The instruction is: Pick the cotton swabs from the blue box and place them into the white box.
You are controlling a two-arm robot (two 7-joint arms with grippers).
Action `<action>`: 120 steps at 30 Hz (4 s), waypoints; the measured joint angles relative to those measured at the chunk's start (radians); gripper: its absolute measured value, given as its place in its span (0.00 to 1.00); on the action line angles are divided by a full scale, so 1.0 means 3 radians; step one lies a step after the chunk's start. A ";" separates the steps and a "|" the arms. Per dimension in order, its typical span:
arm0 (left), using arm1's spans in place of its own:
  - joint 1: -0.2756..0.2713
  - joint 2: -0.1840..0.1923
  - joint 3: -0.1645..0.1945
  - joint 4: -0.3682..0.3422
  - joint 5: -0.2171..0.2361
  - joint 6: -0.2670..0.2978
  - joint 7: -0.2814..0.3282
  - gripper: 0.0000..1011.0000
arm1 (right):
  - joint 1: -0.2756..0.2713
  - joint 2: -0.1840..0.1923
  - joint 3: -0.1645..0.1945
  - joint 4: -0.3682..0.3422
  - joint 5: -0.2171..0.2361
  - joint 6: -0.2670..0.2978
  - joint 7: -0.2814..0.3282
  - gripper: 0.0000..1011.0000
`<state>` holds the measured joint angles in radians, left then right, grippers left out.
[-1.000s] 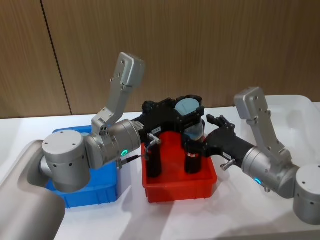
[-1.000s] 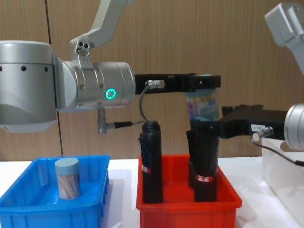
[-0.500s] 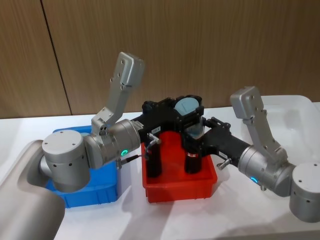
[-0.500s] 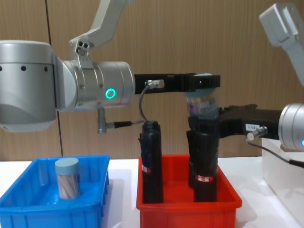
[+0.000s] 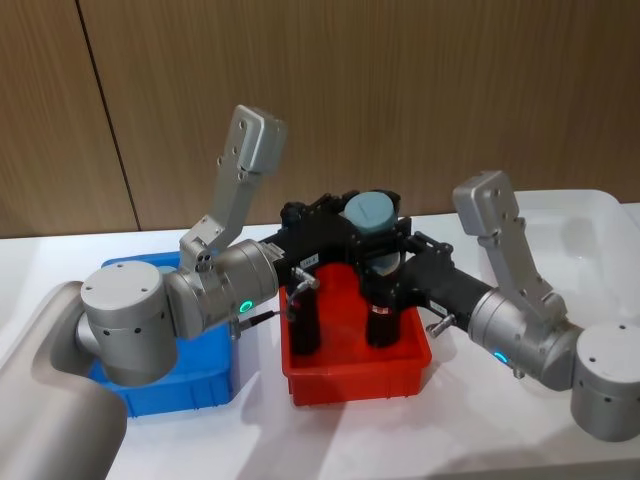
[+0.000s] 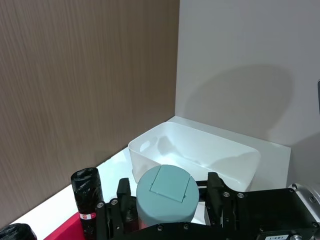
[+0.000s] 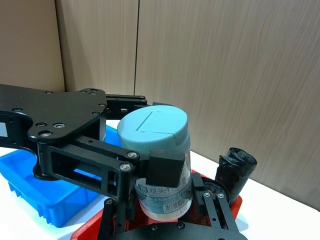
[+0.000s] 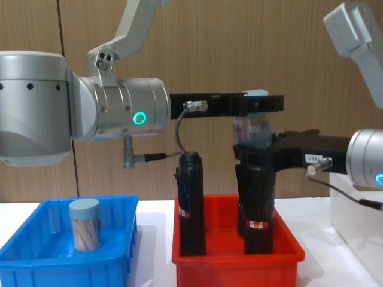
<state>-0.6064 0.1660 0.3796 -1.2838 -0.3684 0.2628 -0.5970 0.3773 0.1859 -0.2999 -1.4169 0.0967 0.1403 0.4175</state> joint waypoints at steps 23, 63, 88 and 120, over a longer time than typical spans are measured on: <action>0.0000 0.0000 -0.0001 0.0000 0.0000 -0.0002 0.0000 0.99 | -0.0072 0.0039 0.0017 -0.0002 0.0137 -0.0023 -0.0130 0.65; 0.0000 0.0000 -0.0001 0.0000 0.0000 -0.0002 0.0000 0.99 | -0.0094 0.0417 0.0515 0.0316 0.0495 0.0079 -0.0882 0.65; 0.0000 0.0000 -0.0001 0.0000 0.0000 -0.0002 0.0001 0.99 | 0.0051 0.0458 0.0640 0.0519 0.0603 0.0140 -0.0945 0.99; 0.0151 0.0089 0.0030 -0.0140 0.0064 -0.0102 0.0234 0.99 | -0.0140 0.0469 0.0605 0.0286 0.0640 0.0023 -0.0972 0.99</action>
<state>-0.5612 0.1926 0.3886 -1.3257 -0.3492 0.2323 -0.5267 0.3354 0.3266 -0.1182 -1.3311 0.2886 0.1473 0.1259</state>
